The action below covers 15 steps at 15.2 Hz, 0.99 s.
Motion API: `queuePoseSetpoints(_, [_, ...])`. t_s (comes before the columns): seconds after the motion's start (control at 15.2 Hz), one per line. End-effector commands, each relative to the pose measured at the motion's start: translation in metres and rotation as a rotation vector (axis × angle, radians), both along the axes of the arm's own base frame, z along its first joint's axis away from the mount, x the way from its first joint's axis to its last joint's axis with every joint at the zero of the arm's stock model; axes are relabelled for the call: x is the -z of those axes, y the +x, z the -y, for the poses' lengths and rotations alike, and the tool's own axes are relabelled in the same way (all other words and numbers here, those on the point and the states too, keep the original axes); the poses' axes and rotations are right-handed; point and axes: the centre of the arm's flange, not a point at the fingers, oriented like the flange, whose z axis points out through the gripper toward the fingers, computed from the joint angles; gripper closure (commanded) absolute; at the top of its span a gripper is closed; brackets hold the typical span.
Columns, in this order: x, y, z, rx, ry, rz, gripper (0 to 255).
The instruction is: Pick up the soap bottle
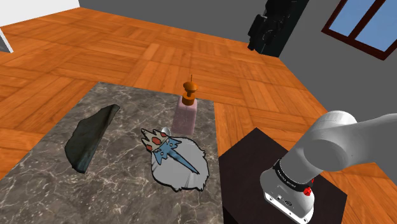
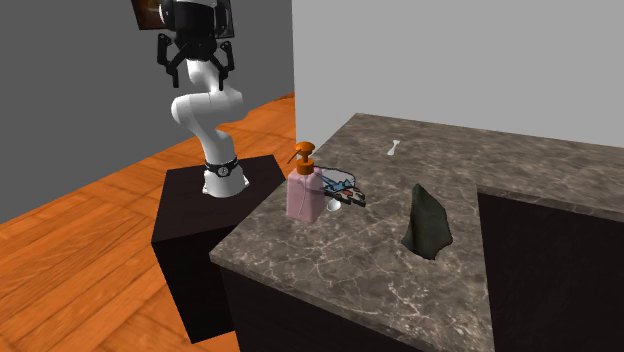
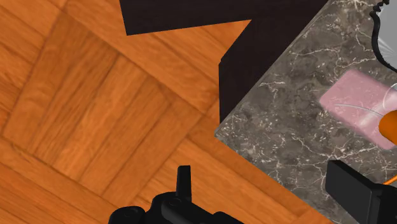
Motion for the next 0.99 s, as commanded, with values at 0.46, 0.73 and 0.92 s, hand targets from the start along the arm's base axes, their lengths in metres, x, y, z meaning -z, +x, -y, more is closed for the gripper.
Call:
queuePoseSetpoints(0.46, [0.041, 0.030, -0.086, -0.013, -0.045, -0.036, 0])
queuePoseSetpoints(0.73, [0.067, 0.046, -0.134, -0.020, -0.071, -0.057, 0])
queuePoseSetpoints(0.92, [0.087, 0.058, -0.170, -0.025, -0.090, -0.072, 0])
